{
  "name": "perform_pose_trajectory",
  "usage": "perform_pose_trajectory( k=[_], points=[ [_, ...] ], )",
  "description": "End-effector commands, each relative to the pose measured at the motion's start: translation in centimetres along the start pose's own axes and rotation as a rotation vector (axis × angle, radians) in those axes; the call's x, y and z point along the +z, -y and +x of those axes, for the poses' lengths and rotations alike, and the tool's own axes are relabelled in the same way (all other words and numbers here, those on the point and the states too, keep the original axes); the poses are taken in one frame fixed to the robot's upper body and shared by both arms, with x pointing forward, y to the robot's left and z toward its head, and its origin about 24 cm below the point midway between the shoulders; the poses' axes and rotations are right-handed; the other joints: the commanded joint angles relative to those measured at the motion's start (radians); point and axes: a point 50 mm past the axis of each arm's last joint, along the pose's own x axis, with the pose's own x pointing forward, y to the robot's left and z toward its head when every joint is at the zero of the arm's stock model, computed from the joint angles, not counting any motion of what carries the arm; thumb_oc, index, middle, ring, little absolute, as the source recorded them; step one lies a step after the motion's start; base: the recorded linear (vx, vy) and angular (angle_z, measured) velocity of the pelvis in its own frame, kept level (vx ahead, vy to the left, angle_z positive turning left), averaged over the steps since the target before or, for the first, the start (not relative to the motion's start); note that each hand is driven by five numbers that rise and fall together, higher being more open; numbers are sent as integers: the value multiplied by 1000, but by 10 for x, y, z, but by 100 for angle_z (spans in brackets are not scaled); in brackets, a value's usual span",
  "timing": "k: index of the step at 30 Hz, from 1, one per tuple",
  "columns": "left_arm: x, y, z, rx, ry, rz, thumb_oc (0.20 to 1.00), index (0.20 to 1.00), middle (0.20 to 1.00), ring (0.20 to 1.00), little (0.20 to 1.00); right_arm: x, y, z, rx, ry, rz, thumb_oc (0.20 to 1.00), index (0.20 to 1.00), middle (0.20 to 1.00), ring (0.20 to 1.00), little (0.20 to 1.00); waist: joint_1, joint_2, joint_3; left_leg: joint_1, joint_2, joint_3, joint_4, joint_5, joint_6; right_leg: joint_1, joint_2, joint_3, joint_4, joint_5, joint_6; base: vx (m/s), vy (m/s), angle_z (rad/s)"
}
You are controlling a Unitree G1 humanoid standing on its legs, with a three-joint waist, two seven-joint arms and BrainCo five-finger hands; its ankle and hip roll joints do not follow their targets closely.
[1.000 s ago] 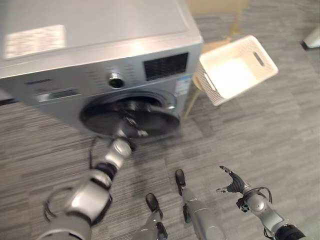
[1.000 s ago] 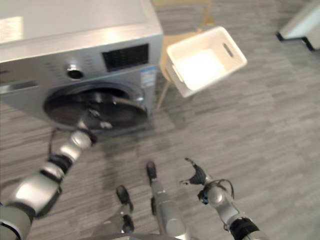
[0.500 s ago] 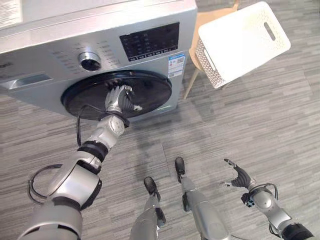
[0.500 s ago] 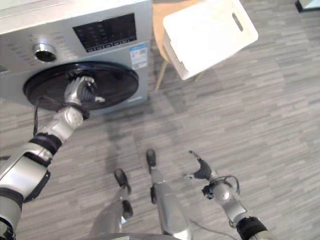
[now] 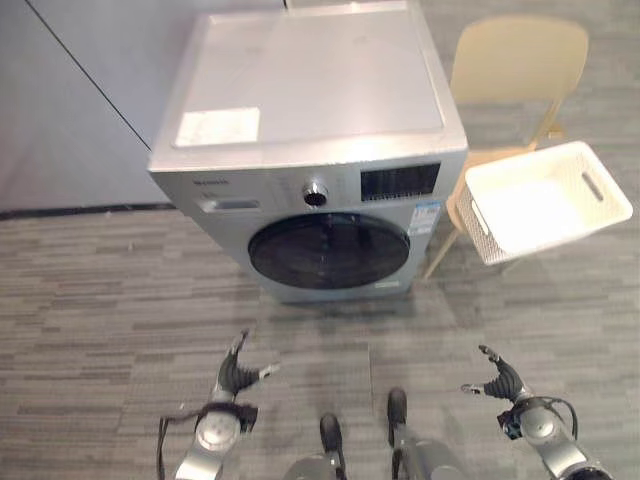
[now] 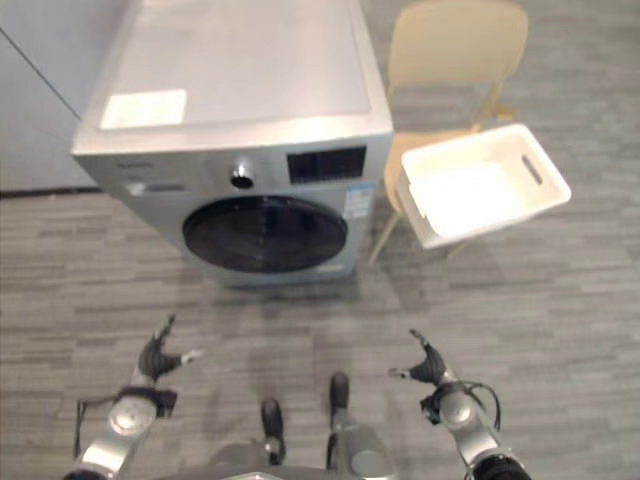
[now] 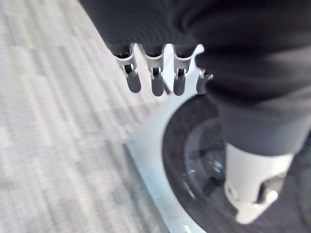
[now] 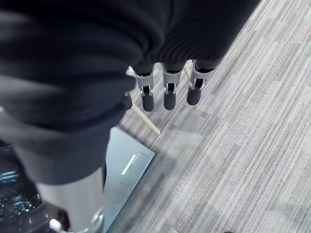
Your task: Grab the laundry basket,head to the washer,open it,put in the laundry and shut it.
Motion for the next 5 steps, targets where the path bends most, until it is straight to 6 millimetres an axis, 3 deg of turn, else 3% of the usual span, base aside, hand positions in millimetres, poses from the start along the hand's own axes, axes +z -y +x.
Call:
perform_pose_trajectory(
  k=[1, 3, 5],
  points=[
    [-38, -3, -13, -3, -150, -70, 1000, 1000, 1000, 1000, 1000, -23, -6, -8, -3, -96, 49, 1000, 1000, 1000, 1000, 1000, 10, -48, -88, 4, -58, -71, -5, -11, 2, 94, -37, 29, 55, -135, 108, 59, 10, 11],
    [-58, 3, -21, 0, -247, -107, 1000, 1000, 1000, 1000, 1000, -30, -12, -10, 2, -136, 83, 1000, 1000, 1000, 1000, 1000, 14, -50, -99, 22, -59, -76, -5, -16, 1, 115, -37, 24, 57, -144, 107, 43, 6, 5],
    [-65, 4, -23, 2, -285, -114, 1000, 1000, 1000, 1000, 1000, -32, -13, -11, 2, -150, 95, 1000, 1000, 1000, 1000, 1000, 14, -51, -102, 30, -59, -79, -5, -18, 1, 125, -37, 21, 56, -146, 106, 0, 0, 0]
  ],
)
